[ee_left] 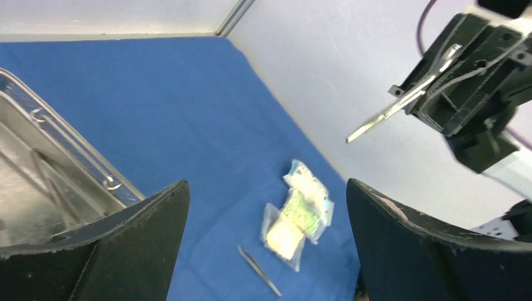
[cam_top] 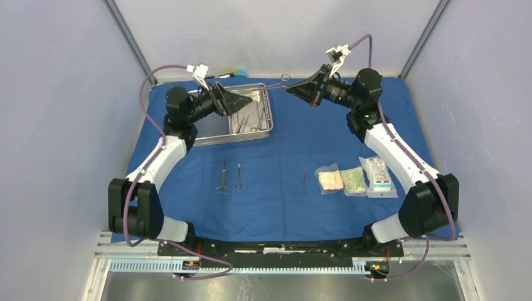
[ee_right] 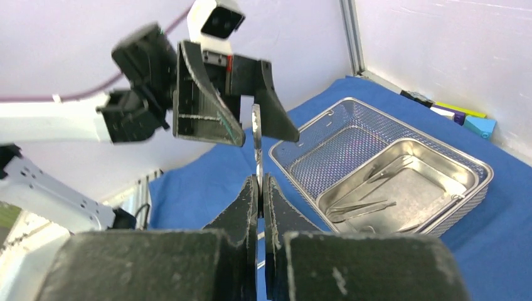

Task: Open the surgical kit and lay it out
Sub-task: Place the medical item in the surgical kit.

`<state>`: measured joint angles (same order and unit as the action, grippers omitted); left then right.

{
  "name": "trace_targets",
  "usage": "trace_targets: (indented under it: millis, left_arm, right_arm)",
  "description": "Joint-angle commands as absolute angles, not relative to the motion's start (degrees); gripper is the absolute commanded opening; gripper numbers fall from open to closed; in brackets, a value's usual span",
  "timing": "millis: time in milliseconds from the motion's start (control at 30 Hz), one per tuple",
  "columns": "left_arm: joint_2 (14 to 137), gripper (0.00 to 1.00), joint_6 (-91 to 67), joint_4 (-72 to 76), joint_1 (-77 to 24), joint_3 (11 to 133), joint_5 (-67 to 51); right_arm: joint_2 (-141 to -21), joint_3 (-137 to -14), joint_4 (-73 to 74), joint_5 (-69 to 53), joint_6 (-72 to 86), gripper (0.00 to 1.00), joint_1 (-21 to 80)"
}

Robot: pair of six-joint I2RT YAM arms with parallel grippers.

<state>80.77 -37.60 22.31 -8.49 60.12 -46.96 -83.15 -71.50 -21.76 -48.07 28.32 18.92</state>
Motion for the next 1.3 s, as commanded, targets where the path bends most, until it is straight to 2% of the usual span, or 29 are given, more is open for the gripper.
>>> trace_targets:
  millis: [0,133,567,767,900,1033,1267]
  left_arm:
    - [81.14,1.00,-57.10,50.16,-9.52,54.06,-43.73]
    - [81.01,1.00,-59.44,61.12,-12.63,49.27,-41.88]
    - [91.88,0.98,-65.42,73.65,-20.31,53.09,-35.84]
    - [95.49,0.93,-67.43,80.63,-22.48,54.45,-34.76]
    - [96.70,0.83,-67.63,81.45,-23.30,54.75,-34.25]
    - [98.79,0.66,-69.43,83.79,-23.39,57.20,-34.56]
    - [99.41,0.51,-70.18,84.20,-23.96,57.92,-34.46]
  right_arm:
    - [-84.29,-68.96,-36.74,-45.40,44.77,0.00,16.77]
    - [-84.38,-61.38,-50.68,-44.08,55.58,0.00,15.39]
    - [-83.64,-50.92,-67.18,-40.12,66.08,0.00,15.90]
    - [-84.26,-48.28,-69.96,-38.38,67.55,0.00,16.61]
    - [-84.56,-47.38,-70.31,-37.82,67.66,0.00,16.87]
    - [-84.79,-46.17,-70.18,-37.38,67.08,0.00,17.35]
    - [-85.04,-45.26,-69.48,-36.97,65.97,0.00,17.49]
